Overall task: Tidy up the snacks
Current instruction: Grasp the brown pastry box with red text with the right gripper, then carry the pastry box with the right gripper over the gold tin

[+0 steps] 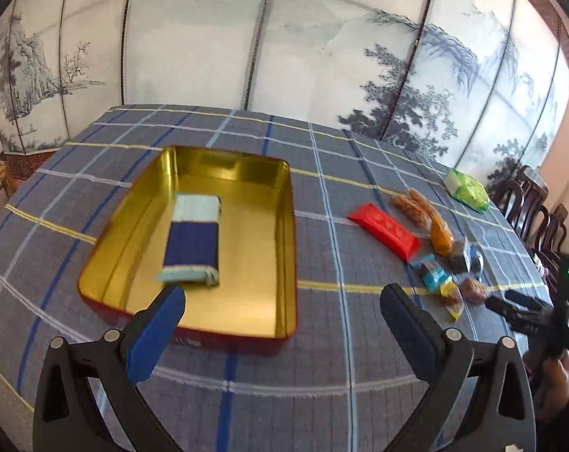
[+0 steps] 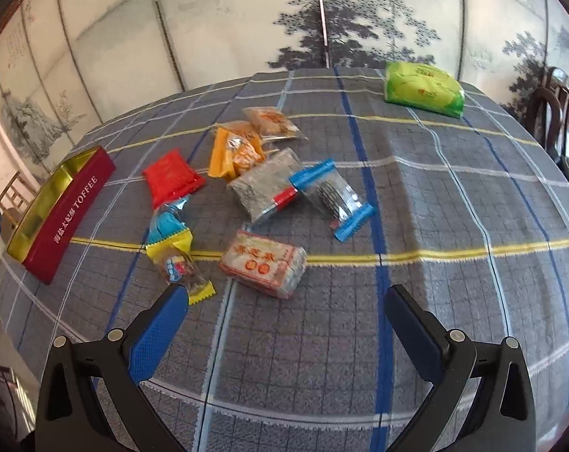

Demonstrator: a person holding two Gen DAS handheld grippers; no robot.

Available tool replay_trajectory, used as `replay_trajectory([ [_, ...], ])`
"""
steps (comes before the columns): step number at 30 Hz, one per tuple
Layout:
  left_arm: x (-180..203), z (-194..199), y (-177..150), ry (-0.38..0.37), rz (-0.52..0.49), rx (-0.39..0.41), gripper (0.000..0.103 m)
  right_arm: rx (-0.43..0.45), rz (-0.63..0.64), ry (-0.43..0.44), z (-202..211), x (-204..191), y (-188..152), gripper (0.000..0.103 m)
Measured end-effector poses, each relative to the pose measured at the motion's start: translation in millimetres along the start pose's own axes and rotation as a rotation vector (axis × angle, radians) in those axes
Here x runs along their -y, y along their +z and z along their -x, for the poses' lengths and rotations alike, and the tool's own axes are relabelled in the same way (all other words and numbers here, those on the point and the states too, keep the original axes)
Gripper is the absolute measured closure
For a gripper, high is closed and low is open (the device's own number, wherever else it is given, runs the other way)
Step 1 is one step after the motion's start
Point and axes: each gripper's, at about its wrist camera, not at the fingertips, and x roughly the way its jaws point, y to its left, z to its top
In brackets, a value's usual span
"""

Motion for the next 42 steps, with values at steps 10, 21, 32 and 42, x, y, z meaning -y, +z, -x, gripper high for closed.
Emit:
replay_trajectory([
  [10, 29, 2, -61, -0.048, -0.01, -0.033, 0.001, -0.007, -0.092, -0.038, -25, -3, 13, 0.0],
  [21, 41, -3, -68, -0.067, -0.018, -0.074, 0.001, -0.017, -0.094, -0.119, -40, -14, 17, 0.042],
  [32, 62, 13, -65, -0.083, -0.077, -0.02, 0.001, 0.078, -0.079, -0.104, 5, 6, 11, 0.052],
  [42, 63, 14, -71, -0.07, -0.086, -0.025, 0.001, 0.194, -0.024, -0.109, 40, -14, 47, 0.052],
])
